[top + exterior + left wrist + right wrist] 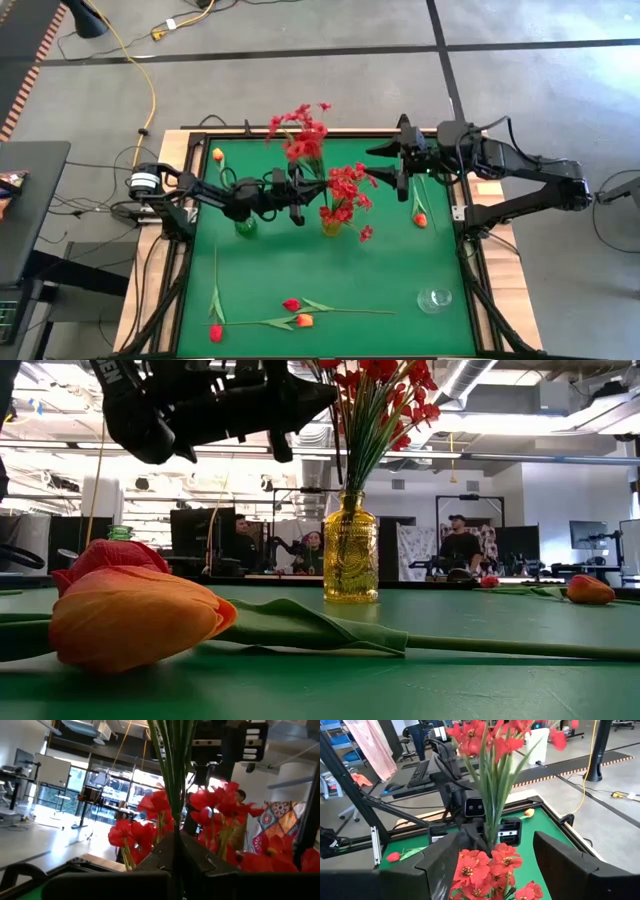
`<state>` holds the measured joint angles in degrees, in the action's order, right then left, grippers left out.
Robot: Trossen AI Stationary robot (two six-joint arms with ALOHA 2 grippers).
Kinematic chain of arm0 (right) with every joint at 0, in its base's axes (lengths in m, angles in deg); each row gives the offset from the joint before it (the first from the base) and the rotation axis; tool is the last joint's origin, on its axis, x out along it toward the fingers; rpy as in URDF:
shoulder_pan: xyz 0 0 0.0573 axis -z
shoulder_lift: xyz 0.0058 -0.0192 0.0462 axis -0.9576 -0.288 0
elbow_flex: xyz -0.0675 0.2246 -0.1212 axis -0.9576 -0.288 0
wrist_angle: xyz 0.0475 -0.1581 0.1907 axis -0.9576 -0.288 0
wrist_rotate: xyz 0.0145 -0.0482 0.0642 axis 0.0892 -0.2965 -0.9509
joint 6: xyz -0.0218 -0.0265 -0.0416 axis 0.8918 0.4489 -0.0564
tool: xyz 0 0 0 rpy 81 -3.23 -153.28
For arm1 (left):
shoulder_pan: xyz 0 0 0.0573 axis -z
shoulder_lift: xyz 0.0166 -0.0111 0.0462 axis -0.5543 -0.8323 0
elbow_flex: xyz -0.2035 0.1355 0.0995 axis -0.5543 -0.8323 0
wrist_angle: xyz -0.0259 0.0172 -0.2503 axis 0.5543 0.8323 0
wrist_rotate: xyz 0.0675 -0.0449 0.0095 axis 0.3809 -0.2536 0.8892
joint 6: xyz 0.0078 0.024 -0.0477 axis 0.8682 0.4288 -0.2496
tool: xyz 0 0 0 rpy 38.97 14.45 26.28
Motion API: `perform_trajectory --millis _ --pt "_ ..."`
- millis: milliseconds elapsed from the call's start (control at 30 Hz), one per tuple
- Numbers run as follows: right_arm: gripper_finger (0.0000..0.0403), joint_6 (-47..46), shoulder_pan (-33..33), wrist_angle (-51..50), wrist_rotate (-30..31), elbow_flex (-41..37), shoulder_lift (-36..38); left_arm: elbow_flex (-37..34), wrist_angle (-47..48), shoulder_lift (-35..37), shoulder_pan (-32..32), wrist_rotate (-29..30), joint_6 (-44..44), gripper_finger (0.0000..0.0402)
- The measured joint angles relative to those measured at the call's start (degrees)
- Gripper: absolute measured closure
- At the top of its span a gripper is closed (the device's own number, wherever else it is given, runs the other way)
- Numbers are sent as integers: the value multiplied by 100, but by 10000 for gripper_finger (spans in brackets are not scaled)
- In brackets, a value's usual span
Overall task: Sort flowers into vase by color
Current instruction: Put the red flower into the yellow vase
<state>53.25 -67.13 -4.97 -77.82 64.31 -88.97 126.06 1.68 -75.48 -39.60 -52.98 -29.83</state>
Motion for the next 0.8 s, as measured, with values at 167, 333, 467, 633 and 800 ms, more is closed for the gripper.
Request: perform_trajectory --millis 167,333,467,633,800 --pt "121 0 0 2 0 0 0 274 376 0 0 -95 163 401" --pt "121 -4 -4 2 -2 0 0 339 532 -2 0 -215 258 401" --pt "121 -4 -4 2 -4 0 0 339 620 -2 -2 -197 229 401" --pt "121 -4 -4 2 -7 0 0 339 671 -2 -2 -171 213 401" --pt "121 -4 -4 4 -13 0 0 319 85 -446 -2 -162 -37 401"
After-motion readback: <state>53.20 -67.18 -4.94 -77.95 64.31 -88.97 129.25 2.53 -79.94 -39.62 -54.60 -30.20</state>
